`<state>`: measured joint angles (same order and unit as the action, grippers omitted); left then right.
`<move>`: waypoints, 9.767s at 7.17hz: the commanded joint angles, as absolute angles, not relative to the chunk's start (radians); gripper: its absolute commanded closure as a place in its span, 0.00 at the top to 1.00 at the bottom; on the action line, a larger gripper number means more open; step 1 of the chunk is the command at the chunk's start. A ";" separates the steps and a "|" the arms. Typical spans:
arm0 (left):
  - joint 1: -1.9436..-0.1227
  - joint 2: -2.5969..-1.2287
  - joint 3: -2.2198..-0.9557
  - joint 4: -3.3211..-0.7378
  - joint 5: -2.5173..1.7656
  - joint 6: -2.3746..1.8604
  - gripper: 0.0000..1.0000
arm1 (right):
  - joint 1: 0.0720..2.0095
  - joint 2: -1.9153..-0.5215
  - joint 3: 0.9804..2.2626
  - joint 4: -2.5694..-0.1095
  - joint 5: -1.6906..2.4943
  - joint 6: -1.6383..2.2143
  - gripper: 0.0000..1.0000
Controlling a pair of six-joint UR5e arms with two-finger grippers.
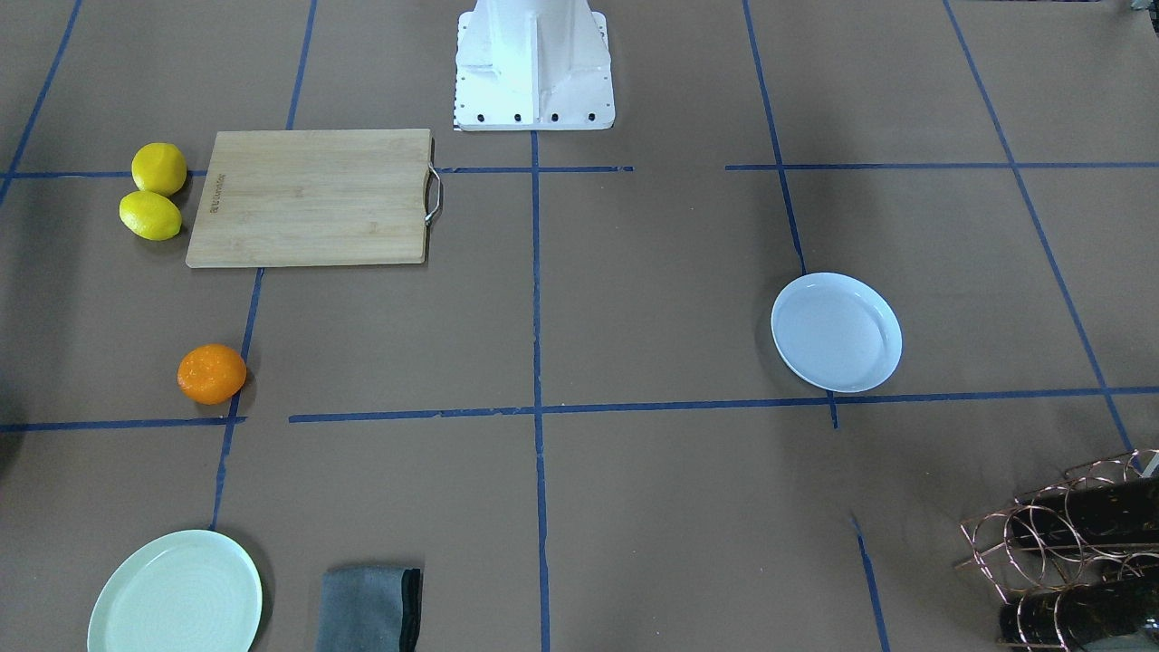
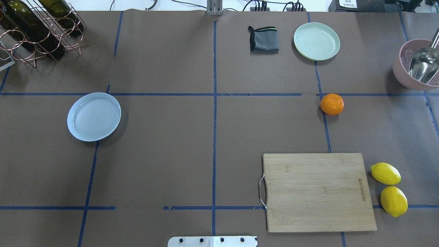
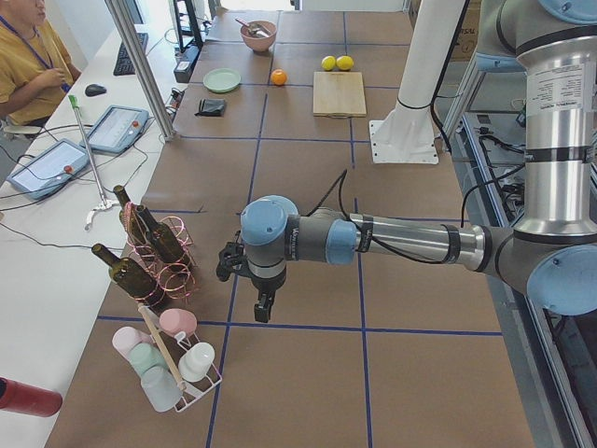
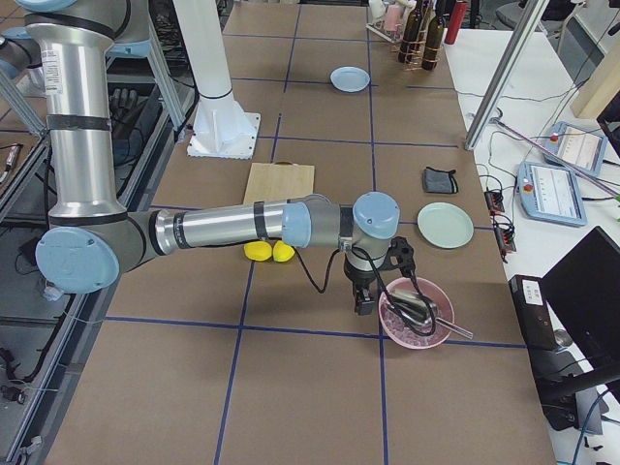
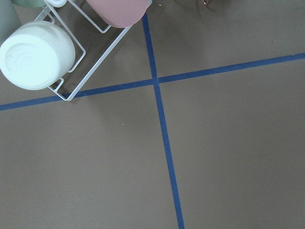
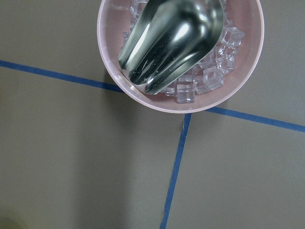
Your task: Pick orange to plate
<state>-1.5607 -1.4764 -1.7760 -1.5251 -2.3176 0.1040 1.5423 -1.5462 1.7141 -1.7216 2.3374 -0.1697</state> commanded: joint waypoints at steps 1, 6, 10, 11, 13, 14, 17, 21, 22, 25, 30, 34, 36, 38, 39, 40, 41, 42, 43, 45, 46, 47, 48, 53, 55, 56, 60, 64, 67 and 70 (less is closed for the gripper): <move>-1.568 -1.477 -1.839 -1.417 -2.310 0.179 1.00 | 1.542 -1.546 1.709 -1.723 2.339 -0.169 1.00; -1.528 -1.479 -1.761 -1.600 -2.606 0.183 1.00 | 1.539 -1.546 1.695 -1.723 2.371 -0.173 1.00; -1.152 -1.635 -1.732 -1.776 -2.463 -0.269 1.00 | 1.517 -1.543 1.706 -1.721 2.424 -0.172 1.00; -1.119 -1.679 -1.703 -1.787 -2.429 -0.373 0.92 | 1.513 -1.543 1.706 -1.721 2.424 -0.170 1.00; -1.047 -1.755 -1.594 -1.821 -2.413 -0.493 0.92 | 1.505 -1.543 1.697 -1.721 2.424 -0.172 1.00; -1.002 -1.755 -1.560 -1.874 -2.384 -0.535 0.92 | 1.503 -1.543 1.698 -1.721 2.425 -0.170 1.00; -0.966 -1.755 -1.491 -1.997 -2.346 -0.617 0.90 | 1.496 -1.543 1.698 -1.721 2.431 -0.173 1.00; -0.957 -1.762 -1.460 -2.033 -2.344 -0.617 0.64 | 1.493 -1.542 1.700 -1.721 2.431 -0.173 1.00; -0.957 -1.763 -1.460 -2.034 -2.344 -0.617 0.59 | 1.493 -1.542 1.701 -1.721 2.431 -0.172 1.00; -0.943 -1.773 -1.456 -2.033 -2.345 -0.617 0.14 | 1.488 -1.542 1.701 -1.721 2.430 -0.173 1.00; -0.925 -1.967 -1.508 -2.029 -2.353 -0.980 0.00 | 1.459 -1.529 1.732 -1.720 2.425 -0.170 1.00; -0.700 -2.256 -1.368 -2.125 -2.279 -1.337 0.00 | 1.451 -1.531 1.733 -1.720 2.425 -0.172 1.00; -0.663 -2.286 -1.279 -2.213 -2.200 -1.379 0.00 | 1.451 -1.529 1.732 -1.721 2.430 -0.169 1.00; -0.649 -2.284 -1.272 -2.217 -2.183 -1.378 0.00 | 1.445 -1.525 1.732 -1.721 2.431 -0.173 1.00; -0.647 -2.281 -1.273 -2.217 -2.178 -1.376 0.30 | 1.436 -1.523 1.735 -1.721 2.431 -0.172 1.00; -0.647 -2.275 -1.279 -2.235 -2.171 -1.376 0.99 | 1.415 -1.520 1.739 -1.700 2.431 -0.169 1.00; -0.652 -2.235 -1.325 -2.267 -2.168 -1.379 1.00 | 1.367 -1.519 1.732 -1.592 2.430 -0.096 1.00; -0.661 -2.197 -1.371 -2.269 -2.169 -1.370 1.00 | 1.265 -1.514 1.729 -1.456 2.416 0.127 1.00; -0.661 -2.151 -1.423 -2.270 -2.169 -1.376 1.00 | 1.158 -1.473 1.688 -1.289 2.377 0.399 1.00; -0.661 -2.146 -1.425 -2.270 -2.168 -1.376 1.00 | 1.053 -1.366 1.588 -1.099 2.320 0.650 1.00; -0.660 -2.146 -1.427 -2.270 -2.168 -1.377 1.00 | 1.016 -1.335 1.591 -1.097 2.242 0.685 1.00; -0.660 -2.148 -1.428 -2.270 -2.168 -1.379 1.00 | 0.967 -1.335 1.597 -1.095 2.152 0.705 1.00; -0.660 -2.149 -1.430 -2.270 -2.166 -1.379 1.00 | 0.922 -1.333 1.600 -1.094 2.058 0.818 1.00; -0.660 -2.148 -1.437 -2.270 -2.166 -1.379 1.00 | 0.888 -1.348 1.609 -1.066 2.002 0.835 0.76; -0.661 -2.148 -1.437 -2.270 -2.166 -1.379 1.00 | 0.885 -1.345 1.608 -1.068 2.005 0.838 1.00; -0.661 -2.146 -1.437 -2.270 -2.166 -1.381 1.00 | 0.881 -1.347 1.605 -1.068 2.003 0.836 1.00; -0.661 -2.146 -1.437 -2.270 -2.166 -1.379 1.00 | 0.848 -1.347 1.588 -1.071 1.991 0.836 1.00; -0.661 -2.145 -1.443 -2.270 -2.166 -1.381 1.00 | 0.841 -1.333 1.557 -1.071 1.990 0.836 1.00; -0.661 -2.145 -1.443 -2.269 -2.166 -1.381 1.00 | 0.842 -1.333 1.563 -1.069 2.005 0.834 0.00; -0.684 -2.096 -1.549 -2.267 -2.171 -1.378 1.00 | 0.795 -1.200 1.626 -1.083 2.036 1.120 0.00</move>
<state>-0.6724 -2.1304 -1.4892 -2.2679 -2.1671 -1.3795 0.8333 -1.2705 1.6072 -1.0804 2.0317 0.9461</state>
